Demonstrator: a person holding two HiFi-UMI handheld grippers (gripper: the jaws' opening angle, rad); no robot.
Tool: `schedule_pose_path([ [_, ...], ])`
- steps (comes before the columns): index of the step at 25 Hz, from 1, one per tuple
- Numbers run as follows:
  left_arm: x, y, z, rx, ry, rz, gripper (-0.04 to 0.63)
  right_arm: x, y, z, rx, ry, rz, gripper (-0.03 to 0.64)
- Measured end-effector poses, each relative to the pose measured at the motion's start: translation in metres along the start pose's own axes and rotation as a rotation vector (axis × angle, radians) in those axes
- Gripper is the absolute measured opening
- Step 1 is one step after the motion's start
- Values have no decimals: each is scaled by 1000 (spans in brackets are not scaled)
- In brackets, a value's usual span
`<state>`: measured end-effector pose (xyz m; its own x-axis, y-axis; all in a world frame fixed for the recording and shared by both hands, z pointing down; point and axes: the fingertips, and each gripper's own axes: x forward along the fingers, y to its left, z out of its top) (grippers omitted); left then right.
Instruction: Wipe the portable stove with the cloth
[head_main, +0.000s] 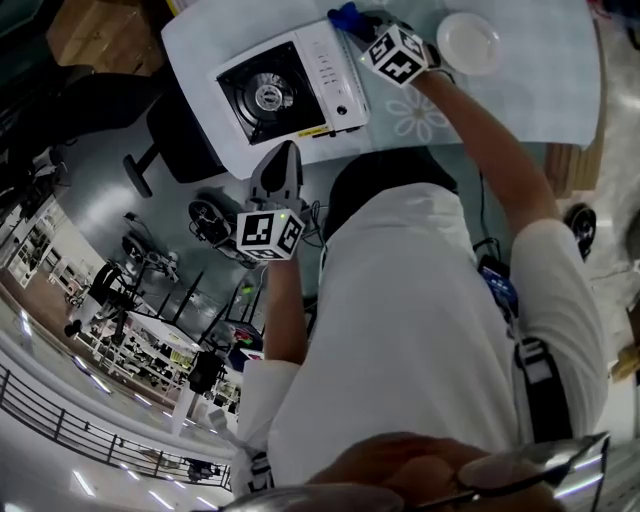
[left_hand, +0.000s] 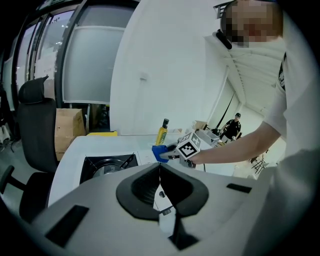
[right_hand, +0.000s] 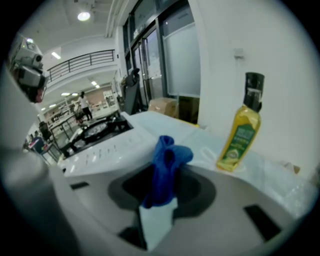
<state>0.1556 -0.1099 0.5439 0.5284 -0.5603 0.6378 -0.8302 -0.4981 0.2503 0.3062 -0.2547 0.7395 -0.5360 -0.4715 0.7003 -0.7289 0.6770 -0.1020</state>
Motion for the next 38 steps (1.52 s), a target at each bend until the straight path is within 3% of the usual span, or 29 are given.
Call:
schedule_pose_path([
  [16, -26, -4, -25, -18, -6, 17, 32, -14, 57, -26, -89, 61, 156, 129],
  [38, -41, -17, -27, 11, -33, -6, 32, -40, 109, -55, -35, 89, 207, 129],
])
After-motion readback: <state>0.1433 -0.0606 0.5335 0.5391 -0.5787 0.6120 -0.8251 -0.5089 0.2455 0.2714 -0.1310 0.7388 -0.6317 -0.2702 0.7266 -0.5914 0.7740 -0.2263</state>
